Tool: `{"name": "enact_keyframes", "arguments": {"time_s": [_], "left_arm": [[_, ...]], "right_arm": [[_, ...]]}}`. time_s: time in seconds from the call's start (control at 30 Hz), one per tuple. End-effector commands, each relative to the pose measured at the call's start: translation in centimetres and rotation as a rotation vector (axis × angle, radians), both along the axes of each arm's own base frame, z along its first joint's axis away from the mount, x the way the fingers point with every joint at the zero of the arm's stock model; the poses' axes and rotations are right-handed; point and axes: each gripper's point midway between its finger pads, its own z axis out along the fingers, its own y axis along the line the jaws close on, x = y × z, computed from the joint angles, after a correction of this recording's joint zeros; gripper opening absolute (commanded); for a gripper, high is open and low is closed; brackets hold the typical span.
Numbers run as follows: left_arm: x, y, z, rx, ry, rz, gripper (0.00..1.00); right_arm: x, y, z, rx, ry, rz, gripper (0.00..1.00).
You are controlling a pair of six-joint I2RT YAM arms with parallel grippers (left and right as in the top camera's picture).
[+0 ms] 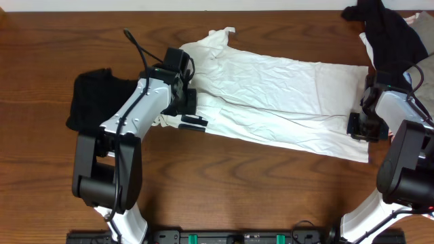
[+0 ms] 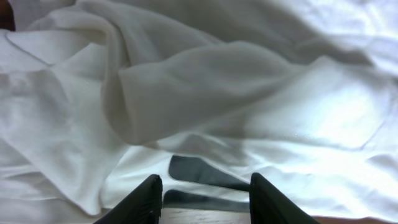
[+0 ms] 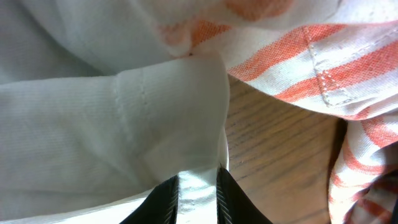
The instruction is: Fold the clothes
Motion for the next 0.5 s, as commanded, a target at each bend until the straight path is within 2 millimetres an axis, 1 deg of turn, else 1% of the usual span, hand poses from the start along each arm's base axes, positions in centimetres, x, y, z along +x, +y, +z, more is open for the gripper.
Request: {"name": "enact_keyframes", "arguments": {"time_s": [0.0, 0.17, 0.37, 0.47], "left_arm": [[-0.2, -0.3, -0.2, -0.044, 0.029, 0.104, 0.46], [-0.1, -0.6, -0.9, -0.056, 0.042, 0.145, 0.46], [-0.2, -0.6, -2.3, -0.058, 0.078, 0.194, 0.47], [0.4, -0.8, -2.5, -0.065, 0.059, 0.195, 0.47]], "right_arm": [[-3.0, 0.3, -3.2, 0.038, 0.110, -0.039, 0.20], [-3.0, 0.3, -3.2, 0.041, 0.109, -0.039, 0.20], [-3.0, 0.3, -3.2, 0.041, 0.109, -0.039, 0.20], [-3.0, 0.3, -3.2, 0.041, 0.109, -0.039, 0.20]]}}
